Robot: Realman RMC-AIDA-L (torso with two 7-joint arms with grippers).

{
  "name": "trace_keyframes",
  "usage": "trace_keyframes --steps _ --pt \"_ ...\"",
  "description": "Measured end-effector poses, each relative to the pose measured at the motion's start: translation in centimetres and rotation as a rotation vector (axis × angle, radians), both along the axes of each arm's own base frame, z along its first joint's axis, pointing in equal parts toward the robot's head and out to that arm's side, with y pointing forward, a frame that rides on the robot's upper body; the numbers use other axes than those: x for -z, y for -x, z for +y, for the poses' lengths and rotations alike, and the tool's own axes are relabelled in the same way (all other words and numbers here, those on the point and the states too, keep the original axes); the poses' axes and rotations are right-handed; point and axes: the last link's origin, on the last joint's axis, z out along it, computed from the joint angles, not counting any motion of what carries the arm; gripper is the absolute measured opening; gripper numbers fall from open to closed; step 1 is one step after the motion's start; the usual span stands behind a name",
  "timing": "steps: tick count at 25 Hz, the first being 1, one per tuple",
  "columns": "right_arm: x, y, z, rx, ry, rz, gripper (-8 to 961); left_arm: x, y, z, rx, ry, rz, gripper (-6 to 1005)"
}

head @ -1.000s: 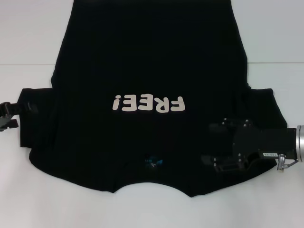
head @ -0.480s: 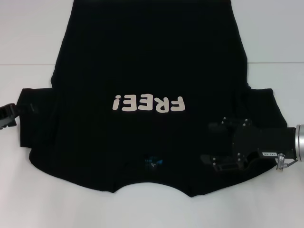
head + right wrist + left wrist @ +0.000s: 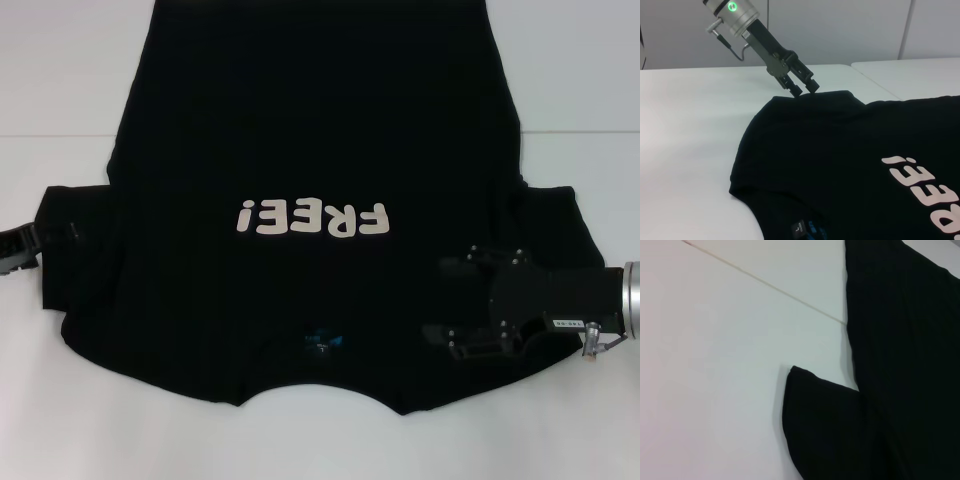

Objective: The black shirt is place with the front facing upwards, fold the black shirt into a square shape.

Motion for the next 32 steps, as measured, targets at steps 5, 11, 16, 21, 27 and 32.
trace_keyframes --steps 5,11,16,21,27,32 --pt "0.0 0.0 0.0 0.000 -0.001 -0.001 912 0.0 0.1 0.1 -0.003 -0.012 0.007 896" --pt "0.0 0.0 0.1 0.002 -0.004 -0.004 911 0.1 0.1 0.2 0.001 -0.020 0.021 895" --pt "0.0 0.0 0.1 0.001 -0.003 -0.006 911 0.2 0.2 0.2 0.001 -0.020 0.024 894" --pt "0.0 0.0 0.1 0.001 -0.004 -0.005 911 0.5 0.1 0.1 0.002 -0.009 0.017 893" --pt "0.0 0.0 0.1 0.001 -0.005 -0.005 911 0.9 -0.4 0.3 0.012 0.008 0.008 892" --pt "0.0 0.0 0.1 -0.001 -0.005 -0.005 912 1.1 -0.7 0.6 0.019 0.015 0.005 889"
